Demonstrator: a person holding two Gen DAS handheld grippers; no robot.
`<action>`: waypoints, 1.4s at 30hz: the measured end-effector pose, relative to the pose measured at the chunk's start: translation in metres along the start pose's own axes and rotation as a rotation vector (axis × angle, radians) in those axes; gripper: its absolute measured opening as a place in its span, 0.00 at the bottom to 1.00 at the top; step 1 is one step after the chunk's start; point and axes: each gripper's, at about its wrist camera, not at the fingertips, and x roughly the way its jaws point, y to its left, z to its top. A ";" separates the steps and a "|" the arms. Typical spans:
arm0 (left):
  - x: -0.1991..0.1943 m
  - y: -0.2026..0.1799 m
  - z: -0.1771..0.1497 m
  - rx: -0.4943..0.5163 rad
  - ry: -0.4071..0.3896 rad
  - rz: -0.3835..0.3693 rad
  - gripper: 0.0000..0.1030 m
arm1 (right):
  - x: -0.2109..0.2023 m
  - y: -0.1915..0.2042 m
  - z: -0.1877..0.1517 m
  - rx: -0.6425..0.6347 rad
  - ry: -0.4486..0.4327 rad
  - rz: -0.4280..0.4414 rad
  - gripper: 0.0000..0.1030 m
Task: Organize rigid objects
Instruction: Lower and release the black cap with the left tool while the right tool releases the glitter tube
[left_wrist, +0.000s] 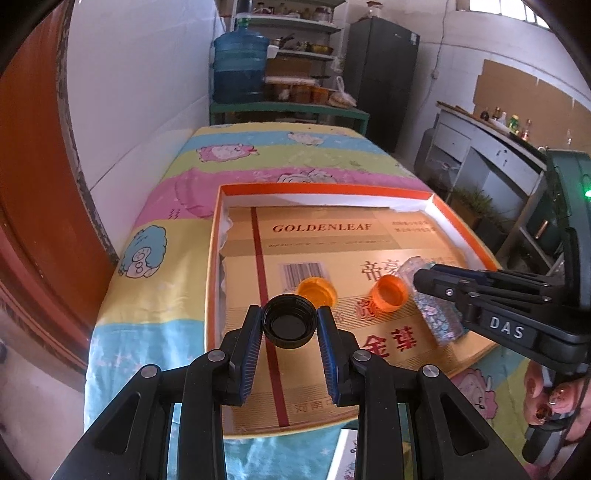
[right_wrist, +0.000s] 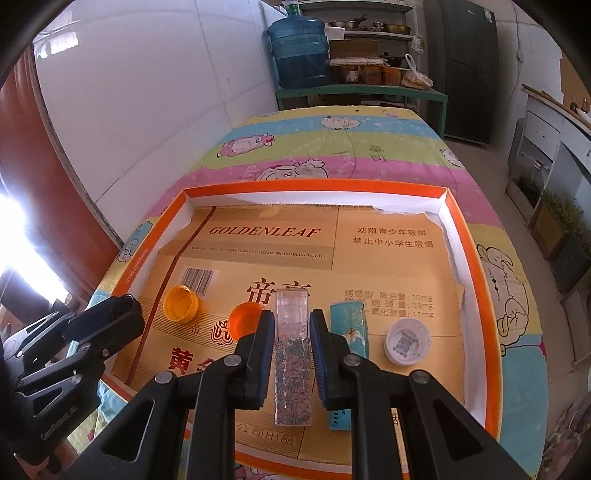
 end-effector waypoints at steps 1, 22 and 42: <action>0.002 0.000 0.000 0.001 0.005 0.006 0.30 | 0.001 0.000 0.000 -0.001 0.001 0.000 0.20; 0.024 -0.001 -0.003 0.010 0.056 -0.002 0.32 | 0.007 -0.002 0.000 -0.001 0.004 0.007 0.20; 0.010 -0.001 -0.001 0.000 0.023 -0.022 0.37 | 0.000 0.007 0.001 -0.033 -0.017 -0.004 0.42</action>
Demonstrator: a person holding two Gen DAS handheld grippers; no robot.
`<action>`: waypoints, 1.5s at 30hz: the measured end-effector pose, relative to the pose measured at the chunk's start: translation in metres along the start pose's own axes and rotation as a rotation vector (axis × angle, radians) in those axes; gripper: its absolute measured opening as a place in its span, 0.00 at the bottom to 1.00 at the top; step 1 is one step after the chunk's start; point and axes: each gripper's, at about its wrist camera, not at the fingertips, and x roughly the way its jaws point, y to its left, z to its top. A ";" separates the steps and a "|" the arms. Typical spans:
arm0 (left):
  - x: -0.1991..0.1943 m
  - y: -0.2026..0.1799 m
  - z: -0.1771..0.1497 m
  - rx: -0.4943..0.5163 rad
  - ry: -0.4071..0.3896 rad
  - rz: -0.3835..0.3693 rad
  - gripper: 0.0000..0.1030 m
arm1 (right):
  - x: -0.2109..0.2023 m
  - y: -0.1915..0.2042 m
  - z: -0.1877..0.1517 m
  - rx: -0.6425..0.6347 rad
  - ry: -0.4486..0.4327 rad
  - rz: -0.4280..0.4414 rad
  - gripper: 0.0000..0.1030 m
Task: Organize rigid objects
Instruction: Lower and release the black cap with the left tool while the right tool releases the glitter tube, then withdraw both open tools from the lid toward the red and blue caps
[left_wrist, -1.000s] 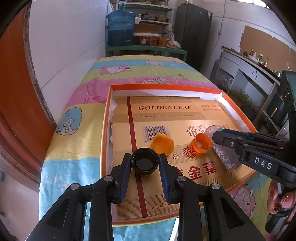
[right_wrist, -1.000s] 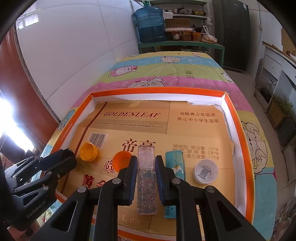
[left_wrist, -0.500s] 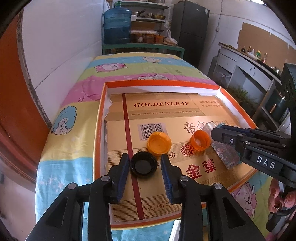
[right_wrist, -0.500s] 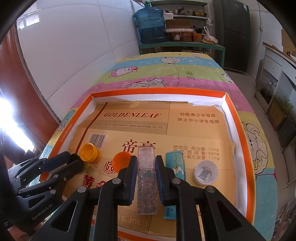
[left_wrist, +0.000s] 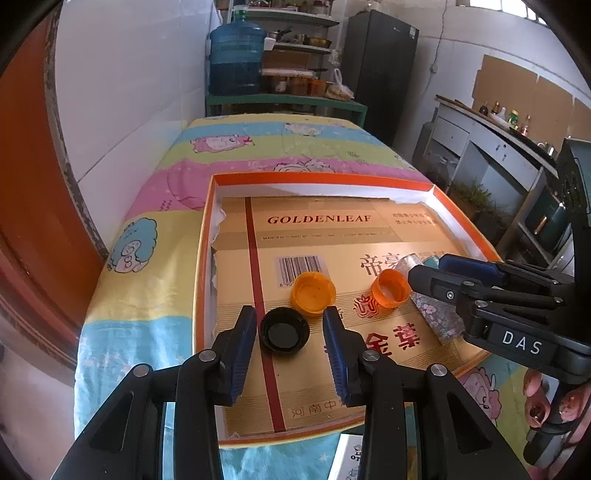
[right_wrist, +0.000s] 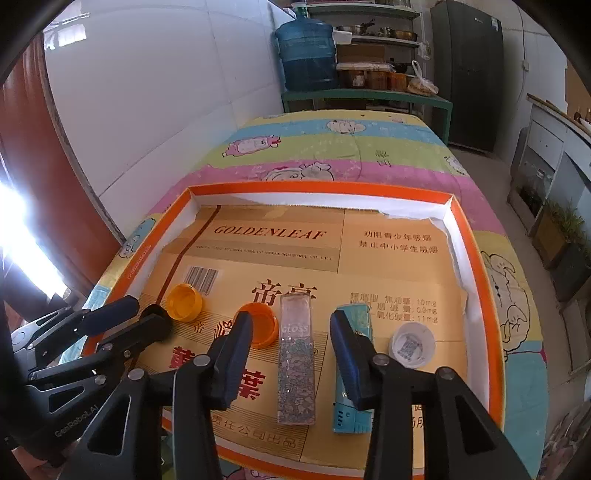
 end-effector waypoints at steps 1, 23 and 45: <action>-0.001 0.000 0.000 0.000 -0.002 -0.002 0.37 | -0.001 0.000 0.000 0.000 -0.004 0.000 0.42; -0.044 -0.009 -0.003 0.008 -0.053 -0.010 0.37 | -0.038 0.008 -0.004 -0.004 -0.043 -0.003 0.42; -0.104 -0.009 -0.021 -0.006 -0.118 -0.004 0.37 | -0.091 0.025 -0.017 -0.024 -0.101 -0.008 0.43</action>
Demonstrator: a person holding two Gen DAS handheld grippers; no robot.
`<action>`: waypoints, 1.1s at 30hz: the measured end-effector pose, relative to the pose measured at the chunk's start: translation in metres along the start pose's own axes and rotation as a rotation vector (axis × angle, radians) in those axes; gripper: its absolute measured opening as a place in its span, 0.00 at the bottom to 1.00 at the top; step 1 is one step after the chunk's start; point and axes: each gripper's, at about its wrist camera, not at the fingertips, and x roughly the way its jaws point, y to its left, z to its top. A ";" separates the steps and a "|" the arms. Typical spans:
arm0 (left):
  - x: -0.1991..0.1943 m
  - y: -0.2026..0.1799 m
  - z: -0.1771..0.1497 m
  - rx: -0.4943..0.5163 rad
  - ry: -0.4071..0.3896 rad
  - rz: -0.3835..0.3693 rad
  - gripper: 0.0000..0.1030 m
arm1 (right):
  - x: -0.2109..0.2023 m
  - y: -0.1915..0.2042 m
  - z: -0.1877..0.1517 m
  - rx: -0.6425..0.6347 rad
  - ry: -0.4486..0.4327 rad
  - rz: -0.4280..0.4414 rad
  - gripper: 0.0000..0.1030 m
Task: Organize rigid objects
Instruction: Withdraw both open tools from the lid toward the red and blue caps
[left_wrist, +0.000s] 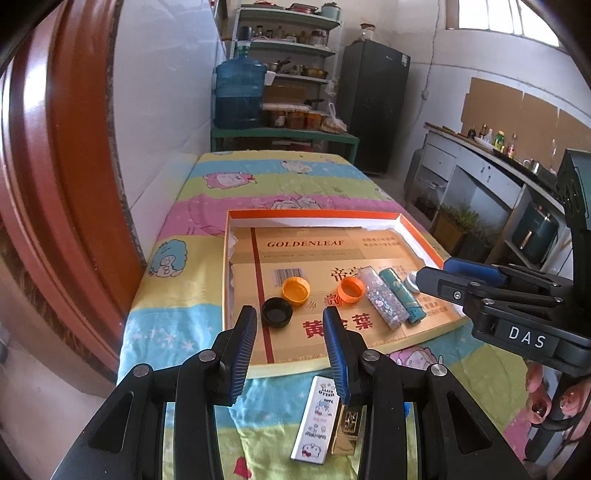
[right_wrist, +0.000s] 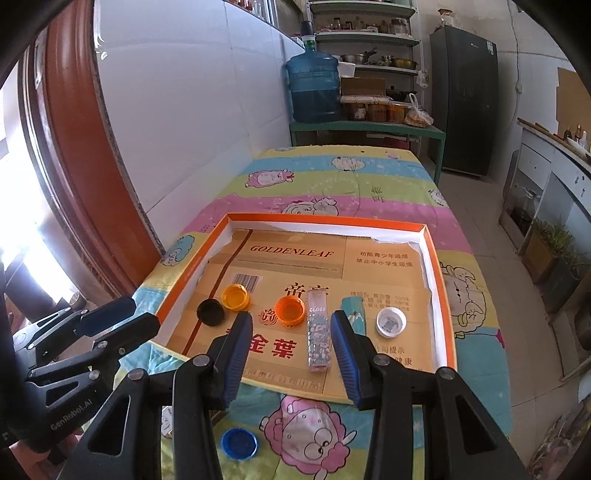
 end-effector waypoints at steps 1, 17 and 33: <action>-0.002 0.000 -0.001 -0.001 -0.002 0.001 0.37 | -0.003 0.001 -0.001 -0.001 -0.002 -0.001 0.43; -0.047 0.005 -0.023 -0.010 -0.036 -0.004 0.37 | -0.045 0.019 -0.021 -0.024 -0.039 -0.002 0.43; -0.066 -0.017 -0.074 0.011 0.008 -0.102 0.37 | -0.063 0.024 -0.055 -0.013 -0.019 -0.007 0.43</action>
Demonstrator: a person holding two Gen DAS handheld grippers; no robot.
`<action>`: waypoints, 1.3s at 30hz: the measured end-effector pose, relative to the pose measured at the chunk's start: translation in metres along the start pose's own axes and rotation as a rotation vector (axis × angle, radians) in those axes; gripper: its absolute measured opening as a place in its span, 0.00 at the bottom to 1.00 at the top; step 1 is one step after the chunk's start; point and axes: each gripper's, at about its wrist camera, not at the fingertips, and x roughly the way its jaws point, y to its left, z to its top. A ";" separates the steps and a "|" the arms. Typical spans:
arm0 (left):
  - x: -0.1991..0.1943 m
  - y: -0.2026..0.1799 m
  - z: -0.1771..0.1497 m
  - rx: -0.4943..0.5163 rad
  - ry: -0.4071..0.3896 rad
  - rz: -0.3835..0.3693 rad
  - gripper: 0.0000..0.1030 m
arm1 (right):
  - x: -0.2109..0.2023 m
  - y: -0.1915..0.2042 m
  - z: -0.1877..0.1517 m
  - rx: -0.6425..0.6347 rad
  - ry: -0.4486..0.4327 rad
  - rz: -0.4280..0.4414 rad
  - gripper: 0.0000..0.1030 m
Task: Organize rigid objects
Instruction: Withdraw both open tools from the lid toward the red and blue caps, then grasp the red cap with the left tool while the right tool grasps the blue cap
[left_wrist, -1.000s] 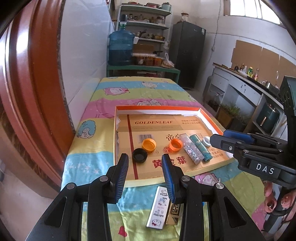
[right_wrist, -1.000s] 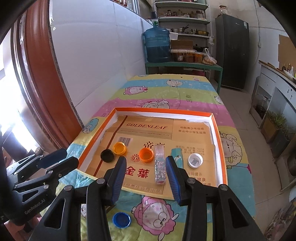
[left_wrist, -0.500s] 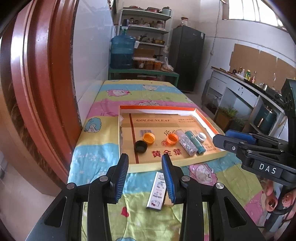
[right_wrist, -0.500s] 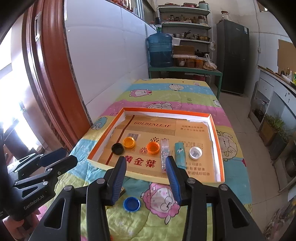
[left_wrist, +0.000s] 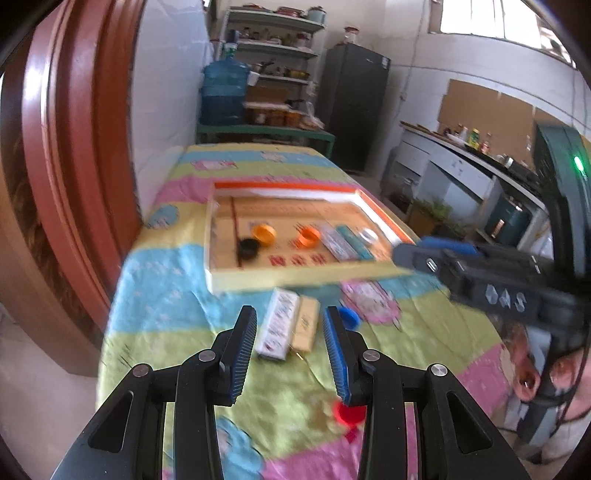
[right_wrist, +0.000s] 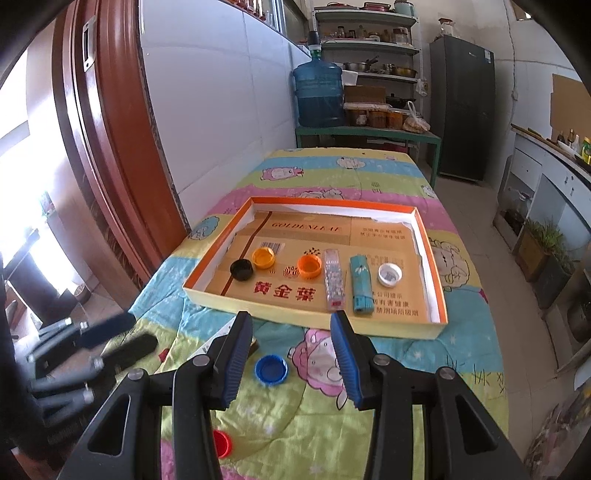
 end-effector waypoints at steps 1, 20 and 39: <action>0.001 -0.004 -0.006 0.002 0.006 -0.017 0.37 | 0.000 0.000 -0.002 0.002 0.003 -0.001 0.43; 0.033 -0.045 -0.062 0.105 0.097 -0.098 0.37 | 0.001 -0.004 -0.019 0.027 0.038 -0.005 0.43; 0.043 -0.027 -0.064 0.014 0.102 -0.124 0.34 | 0.020 -0.005 -0.027 0.021 0.090 0.009 0.43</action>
